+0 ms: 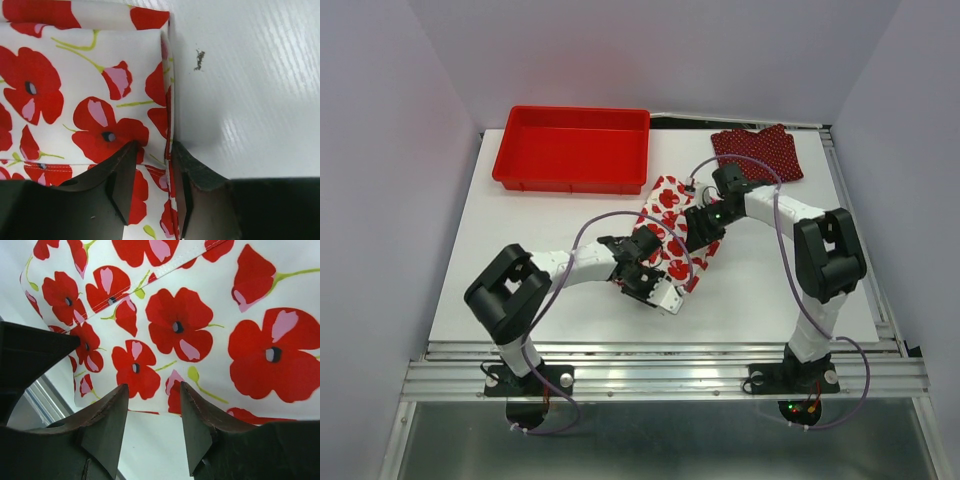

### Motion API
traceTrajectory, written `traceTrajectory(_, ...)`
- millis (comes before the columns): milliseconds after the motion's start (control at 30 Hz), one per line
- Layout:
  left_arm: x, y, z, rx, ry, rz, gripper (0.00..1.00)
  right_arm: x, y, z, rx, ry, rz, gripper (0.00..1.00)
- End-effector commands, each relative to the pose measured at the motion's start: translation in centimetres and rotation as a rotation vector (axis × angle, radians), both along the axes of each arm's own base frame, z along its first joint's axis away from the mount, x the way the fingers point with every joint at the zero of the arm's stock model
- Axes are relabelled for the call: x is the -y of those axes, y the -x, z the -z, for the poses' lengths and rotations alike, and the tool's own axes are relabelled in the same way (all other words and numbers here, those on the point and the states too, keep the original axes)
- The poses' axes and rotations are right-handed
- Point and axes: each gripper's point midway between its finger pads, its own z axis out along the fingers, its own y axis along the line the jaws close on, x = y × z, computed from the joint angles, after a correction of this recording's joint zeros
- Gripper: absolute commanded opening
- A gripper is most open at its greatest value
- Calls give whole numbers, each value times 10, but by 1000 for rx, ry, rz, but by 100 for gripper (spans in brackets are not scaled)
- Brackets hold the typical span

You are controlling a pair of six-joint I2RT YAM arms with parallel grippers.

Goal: Fold and stack the skirts
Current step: Fold the skirt

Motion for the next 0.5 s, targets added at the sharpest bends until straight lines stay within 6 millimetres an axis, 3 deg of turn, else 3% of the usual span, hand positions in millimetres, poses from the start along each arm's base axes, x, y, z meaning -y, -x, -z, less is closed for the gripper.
traceTrajectory(0, -12, 15, 13, -106, -116, 37, 40, -8, -12, 2, 3, -10, -2, 51)
traceTrajectory(67, -11, 13, 14, -110, -125, 25, 33, -8, -14, 8, -7, -4, -1, 50)
traceTrajectory(100, -13, 13, 18, -117, -144, 18, 22, -9, -16, 9, -5, -2, 1, 50)
traceTrajectory(200, -13, 12, 19, -126, -174, 5, 3, -8, -19, 16, -4, 13, 2, 50)
traceTrajectory(333, -18, 14, 18, -132, -196, -13, 0, -10, -29, 12, 25, 14, 0, 50)
traceTrajectory(467, -11, 14, -3, -159, -181, -38, 0, -12, -45, 1, 84, 16, -2, 50)
